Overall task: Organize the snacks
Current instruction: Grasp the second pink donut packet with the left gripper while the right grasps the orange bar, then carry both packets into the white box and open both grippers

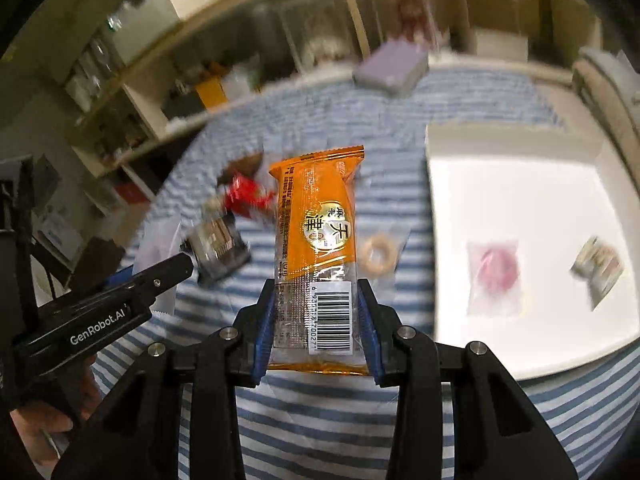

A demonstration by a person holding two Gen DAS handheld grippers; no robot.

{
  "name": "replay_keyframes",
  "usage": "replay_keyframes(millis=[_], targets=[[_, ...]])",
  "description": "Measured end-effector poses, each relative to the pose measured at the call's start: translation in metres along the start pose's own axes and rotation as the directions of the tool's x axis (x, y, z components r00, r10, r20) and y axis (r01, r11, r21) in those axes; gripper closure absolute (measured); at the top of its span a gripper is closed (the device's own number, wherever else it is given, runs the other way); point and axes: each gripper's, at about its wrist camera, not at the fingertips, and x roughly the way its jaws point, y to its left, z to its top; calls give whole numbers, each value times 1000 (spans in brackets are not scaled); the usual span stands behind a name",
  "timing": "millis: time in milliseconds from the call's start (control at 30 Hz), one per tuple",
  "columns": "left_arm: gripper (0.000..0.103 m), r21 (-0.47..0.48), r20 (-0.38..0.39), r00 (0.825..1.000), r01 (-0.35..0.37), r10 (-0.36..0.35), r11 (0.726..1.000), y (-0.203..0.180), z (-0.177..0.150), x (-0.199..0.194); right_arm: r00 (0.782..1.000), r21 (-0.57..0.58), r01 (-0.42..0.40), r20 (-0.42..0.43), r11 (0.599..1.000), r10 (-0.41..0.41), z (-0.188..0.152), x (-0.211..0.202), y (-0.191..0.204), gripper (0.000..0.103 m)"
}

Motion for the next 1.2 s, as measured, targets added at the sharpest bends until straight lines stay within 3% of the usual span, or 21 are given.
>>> replay_keyframes(millis=[333,633,767,900,1200], targets=[[58,75,74,989,124,-130,989,-37,17,-20,980,68,83,173,994,-93,22,-58,-51,65],[58,152,10,967,251,-255,956,-92,26,17,953,214,183,201,960,-227,19,-84,-126,65],[58,181,-41,952,307,-304,935,-121,31,42,945,248,212,196,945,-263,16,-90,-150,65],[58,189,-103,930,367,-353,911,-148,41,76,950,283,220,153,933,-271,11,-83,-172,65],[58,183,-157,927,365,-340,913,-190,80,162,973,333,203,41,921,-229,8,-42,-200,65]])
